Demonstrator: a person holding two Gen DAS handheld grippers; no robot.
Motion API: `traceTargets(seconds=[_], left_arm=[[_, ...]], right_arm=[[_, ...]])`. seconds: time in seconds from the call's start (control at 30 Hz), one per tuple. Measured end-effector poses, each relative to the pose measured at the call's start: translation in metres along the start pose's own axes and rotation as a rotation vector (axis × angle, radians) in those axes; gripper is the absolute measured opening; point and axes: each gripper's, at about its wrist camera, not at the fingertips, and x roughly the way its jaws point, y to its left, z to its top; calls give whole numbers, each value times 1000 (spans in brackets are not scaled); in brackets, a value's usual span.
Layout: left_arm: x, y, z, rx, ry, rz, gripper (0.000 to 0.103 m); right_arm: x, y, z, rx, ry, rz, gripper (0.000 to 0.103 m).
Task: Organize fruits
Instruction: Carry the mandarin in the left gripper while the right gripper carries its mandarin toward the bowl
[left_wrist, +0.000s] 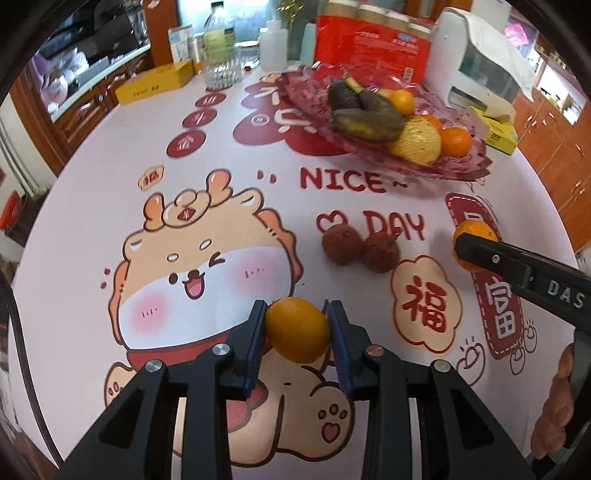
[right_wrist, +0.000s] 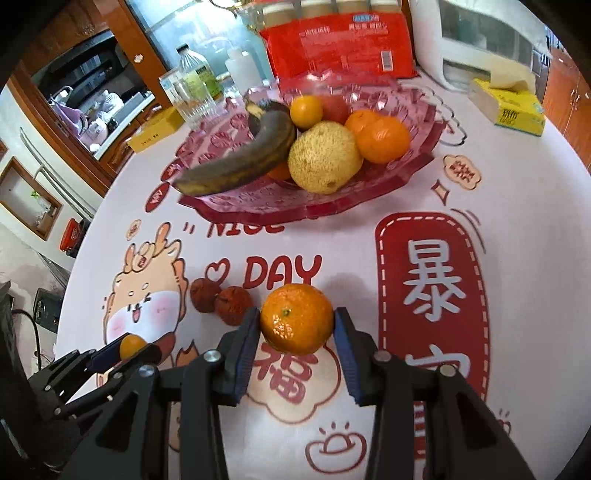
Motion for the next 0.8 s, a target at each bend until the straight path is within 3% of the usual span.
traceTargets(seconds=[0.2, 0.5, 0.8], left_arm=[[-27, -18, 13, 59, -33, 34, 32], [-84, -41, 54, 102, -66, 14, 32], [-151, -60, 120, 169, -155, -3, 32]], right_arm=[[-40, 2, -6, -30, -65, 10, 41], [-105, 3, -1, -79, -174, 23, 41], [-180, 0, 47, -106, -276, 63, 41]])
